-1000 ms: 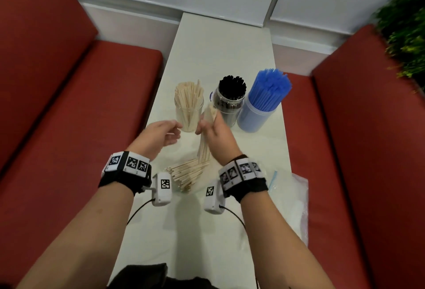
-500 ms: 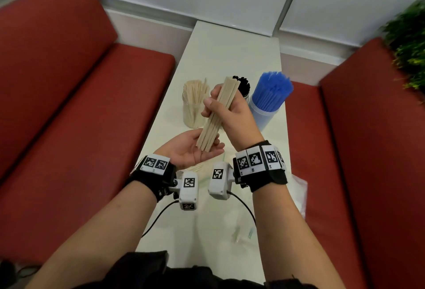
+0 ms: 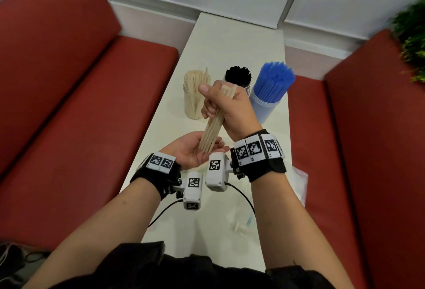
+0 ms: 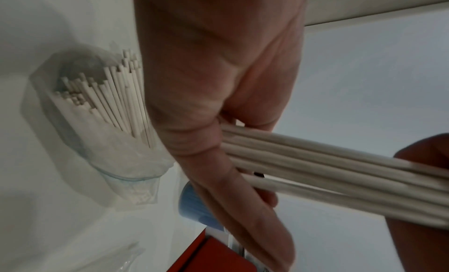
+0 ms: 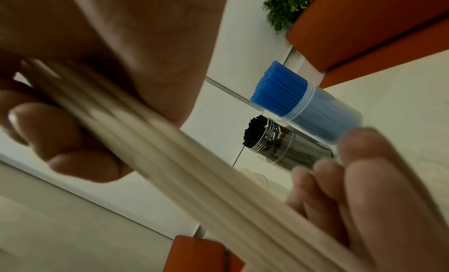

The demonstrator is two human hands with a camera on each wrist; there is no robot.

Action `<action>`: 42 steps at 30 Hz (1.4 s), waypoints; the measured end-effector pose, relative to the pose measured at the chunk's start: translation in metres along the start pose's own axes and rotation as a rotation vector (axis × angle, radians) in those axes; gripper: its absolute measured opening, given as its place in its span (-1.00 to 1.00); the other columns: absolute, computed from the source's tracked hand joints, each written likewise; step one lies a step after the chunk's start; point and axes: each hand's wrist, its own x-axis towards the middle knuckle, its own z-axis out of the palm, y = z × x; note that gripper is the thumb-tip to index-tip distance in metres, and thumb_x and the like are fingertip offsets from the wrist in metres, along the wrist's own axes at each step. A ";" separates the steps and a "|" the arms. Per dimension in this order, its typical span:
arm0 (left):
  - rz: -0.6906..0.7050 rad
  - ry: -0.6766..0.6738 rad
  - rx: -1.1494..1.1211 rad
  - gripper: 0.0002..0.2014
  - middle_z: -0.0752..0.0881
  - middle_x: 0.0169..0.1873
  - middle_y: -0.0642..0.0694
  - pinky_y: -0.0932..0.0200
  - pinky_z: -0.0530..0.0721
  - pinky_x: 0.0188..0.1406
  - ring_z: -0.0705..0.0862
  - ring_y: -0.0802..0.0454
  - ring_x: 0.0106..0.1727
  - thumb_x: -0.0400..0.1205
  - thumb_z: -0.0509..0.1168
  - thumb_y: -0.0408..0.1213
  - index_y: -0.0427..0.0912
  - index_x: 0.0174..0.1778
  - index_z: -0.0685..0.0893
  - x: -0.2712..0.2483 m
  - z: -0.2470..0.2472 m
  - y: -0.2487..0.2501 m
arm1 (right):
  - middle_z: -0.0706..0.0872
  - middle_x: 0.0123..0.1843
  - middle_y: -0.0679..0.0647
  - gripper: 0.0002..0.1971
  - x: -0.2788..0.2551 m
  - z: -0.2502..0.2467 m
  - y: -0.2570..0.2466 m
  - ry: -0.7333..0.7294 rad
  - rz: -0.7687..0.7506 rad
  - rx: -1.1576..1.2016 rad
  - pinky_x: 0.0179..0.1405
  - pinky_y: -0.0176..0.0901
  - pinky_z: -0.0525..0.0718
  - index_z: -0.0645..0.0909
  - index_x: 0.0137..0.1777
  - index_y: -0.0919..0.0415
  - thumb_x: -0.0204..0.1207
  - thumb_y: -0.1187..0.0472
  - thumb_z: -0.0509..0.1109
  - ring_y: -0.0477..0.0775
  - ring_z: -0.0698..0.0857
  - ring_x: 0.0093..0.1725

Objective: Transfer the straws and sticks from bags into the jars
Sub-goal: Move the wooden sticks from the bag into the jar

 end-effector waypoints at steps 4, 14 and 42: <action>0.005 0.029 0.021 -0.73 0.79 -0.26 -0.37 -0.01 0.86 -0.35 0.86 -0.24 -0.27 0.69 0.29 -0.33 -0.50 -0.16 0.74 -0.003 -0.004 0.010 | 0.36 -0.58 0.08 -0.54 0.007 0.004 0.005 0.005 0.047 -0.040 -0.45 -0.13 0.48 0.35 -0.46 0.18 0.62 0.32 0.46 0.05 0.37 -0.57; 0.583 -0.254 0.789 -0.03 0.77 0.24 -0.08 -0.06 0.72 0.20 0.72 -0.02 0.27 0.43 0.05 0.58 -0.11 0.54 0.58 -0.056 0.024 0.075 | 0.40 -0.64 0.05 -0.68 0.030 0.007 0.031 0.034 0.233 -0.266 -0.61 -0.23 0.38 0.48 -0.38 0.23 0.60 0.38 0.40 0.01 0.35 -0.67; 0.911 0.000 0.964 -0.55 0.49 -0.51 -0.16 -0.08 0.69 -0.11 0.65 -0.10 -0.35 0.67 0.42 -0.05 -0.13 -0.49 0.49 -0.061 0.046 0.104 | 0.71 -0.27 0.13 -0.64 0.035 -0.023 0.072 -0.117 0.409 0.003 -0.31 -0.24 0.70 0.57 0.25 0.33 0.52 0.61 0.43 0.03 0.68 -0.33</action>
